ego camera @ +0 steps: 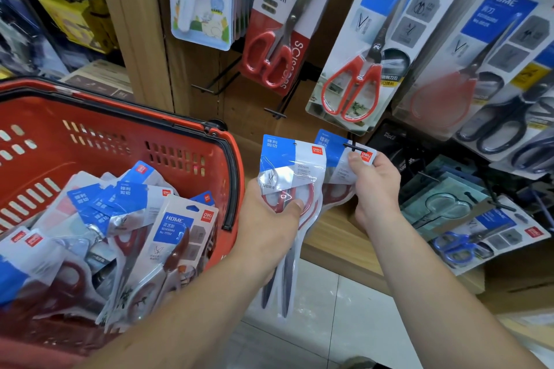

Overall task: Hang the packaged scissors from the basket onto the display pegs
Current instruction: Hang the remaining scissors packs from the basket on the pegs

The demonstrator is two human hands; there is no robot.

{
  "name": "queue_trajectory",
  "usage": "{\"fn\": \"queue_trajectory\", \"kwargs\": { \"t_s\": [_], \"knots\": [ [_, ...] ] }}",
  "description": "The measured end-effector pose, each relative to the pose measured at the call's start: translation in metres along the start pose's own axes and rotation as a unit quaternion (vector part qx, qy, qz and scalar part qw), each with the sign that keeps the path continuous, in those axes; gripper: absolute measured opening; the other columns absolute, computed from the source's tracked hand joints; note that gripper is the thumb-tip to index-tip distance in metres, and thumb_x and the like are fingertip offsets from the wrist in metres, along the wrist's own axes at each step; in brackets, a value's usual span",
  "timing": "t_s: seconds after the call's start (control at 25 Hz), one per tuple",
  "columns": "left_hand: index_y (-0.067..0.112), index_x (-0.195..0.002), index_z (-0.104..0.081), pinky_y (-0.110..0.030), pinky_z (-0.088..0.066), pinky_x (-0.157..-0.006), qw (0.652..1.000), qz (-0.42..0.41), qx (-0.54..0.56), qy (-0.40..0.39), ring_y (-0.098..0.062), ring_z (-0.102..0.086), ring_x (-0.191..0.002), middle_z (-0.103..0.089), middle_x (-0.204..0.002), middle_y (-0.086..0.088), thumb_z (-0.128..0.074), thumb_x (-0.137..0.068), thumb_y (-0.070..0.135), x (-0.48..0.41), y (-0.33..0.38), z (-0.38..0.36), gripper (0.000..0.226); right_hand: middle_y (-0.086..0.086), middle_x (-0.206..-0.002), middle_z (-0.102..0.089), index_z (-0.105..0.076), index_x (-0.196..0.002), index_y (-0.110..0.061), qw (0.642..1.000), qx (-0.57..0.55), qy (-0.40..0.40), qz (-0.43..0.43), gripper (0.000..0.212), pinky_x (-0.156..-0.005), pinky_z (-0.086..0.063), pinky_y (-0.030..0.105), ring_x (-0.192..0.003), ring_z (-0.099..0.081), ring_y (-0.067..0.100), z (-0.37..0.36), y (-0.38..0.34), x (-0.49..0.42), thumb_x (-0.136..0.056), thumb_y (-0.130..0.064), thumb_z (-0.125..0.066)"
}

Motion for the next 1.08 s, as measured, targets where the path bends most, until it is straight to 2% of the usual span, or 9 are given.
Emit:
{"fn": "queue_trajectory", "kwargs": {
  "t_s": [0.16, 0.24, 0.44, 0.64, 0.8, 0.88, 1.08],
  "knots": [
    [0.037, -0.129, -0.057, -0.020, -0.059, -0.087, 1.000, 0.001, 0.006, 0.005, 0.001, -0.071, -0.105, -0.071, -0.116, 0.020, -0.082, -0.091, 0.014, 0.000, 0.001, 0.001, 0.052, 0.006, -0.104, -0.079, -0.073, -0.106, -0.021, 1.000, 0.007, 0.008, 0.008, 0.008, -0.089, -0.064, 0.050, -0.098, -0.077, 0.026, -0.004, -0.002, 0.000, -0.103, -0.018, -0.066],
    [0.037, -0.128, -0.057, -0.015, -0.059, -0.083, 1.000, 0.002, 0.011, 0.005, 0.003, -0.071, -0.102, -0.072, -0.114, 0.020, -0.082, -0.091, 0.014, 0.000, 0.002, 0.002, 0.051, 0.007, -0.103, -0.079, -0.074, -0.108, -0.019, 1.000, 0.009, 0.007, 0.006, 0.010, -0.088, -0.064, 0.047, -0.099, -0.077, 0.027, -0.004, -0.001, 0.000, -0.103, -0.018, -0.065],
    [0.037, -0.126, -0.057, -0.019, -0.060, -0.085, 1.000, -0.001, 0.011, 0.004, 0.001, -0.072, -0.101, -0.072, -0.112, 0.019, -0.084, -0.090, 0.017, 0.002, 0.004, 0.002, 0.049, 0.006, -0.102, -0.078, -0.074, -0.097, -0.023, 1.000, 0.008, 0.013, -0.005, 0.015, -0.074, -0.062, 0.035, -0.097, -0.075, 0.023, 0.002, -0.005, 0.000, -0.105, -0.018, -0.062],
    [0.037, -0.128, -0.058, -0.027, -0.062, -0.089, 1.000, -0.001, 0.009, -0.003, 0.001, -0.073, -0.100, -0.073, -0.112, 0.018, -0.084, -0.090, 0.019, 0.004, 0.003, 0.000, 0.049, 0.001, -0.090, -0.078, -0.074, -0.094, -0.022, 1.000, 0.014, 0.007, -0.009, 0.016, -0.063, -0.059, 0.028, -0.082, -0.075, 0.019, 0.002, -0.006, 0.002, -0.105, -0.017, -0.063],
    [0.037, -0.128, -0.059, -0.025, -0.061, -0.087, 1.000, -0.002, 0.008, -0.012, 0.000, -0.073, -0.102, -0.075, -0.113, 0.017, -0.085, -0.089, 0.023, 0.003, 0.002, 0.002, 0.049, 0.003, -0.094, -0.079, -0.074, -0.096, -0.022, 0.999, 0.024, 0.002, -0.023, 0.013, -0.076, -0.065, 0.036, -0.088, -0.078, 0.021, -0.001, -0.008, -0.003, -0.105, -0.019, -0.065],
    [0.036, -0.126, -0.062, -0.019, -0.060, -0.081, 1.000, -0.003, 0.004, -0.022, 0.001, -0.074, -0.097, -0.076, -0.109, 0.016, -0.085, -0.089, 0.021, 0.003, 0.002, 0.004, 0.046, 0.004, -0.095, -0.079, -0.072, -0.092, -0.020, 0.998, 0.036, 0.011, -0.040, 0.009, -0.082, -0.064, 0.039, -0.091, -0.078, 0.022, 0.001, -0.010, -0.009, -0.101, -0.023, -0.070],
    [0.036, -0.123, -0.064, -0.024, -0.062, -0.080, 0.998, 0.015, -0.020, -0.065, -0.001, -0.076, -0.095, -0.078, -0.106, 0.017, -0.082, -0.091, 0.019, 0.004, 0.002, 0.003, 0.040, 0.015, -0.103, -0.077, -0.069, -0.091, -0.016, 0.994, 0.064, 0.050, -0.069, 0.031, -0.083, -0.064, 0.046, -0.091, -0.073, 0.026, 0.020, 0.009, 0.007, -0.087, -0.044, -0.083]
  ]
}}
Point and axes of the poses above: each hand's wrist, its own x-axis away from the middle knuckle, its own z-axis out of the back of the hand, y = z × x, the point moved 2 cm from there along -x, towards the middle knuckle
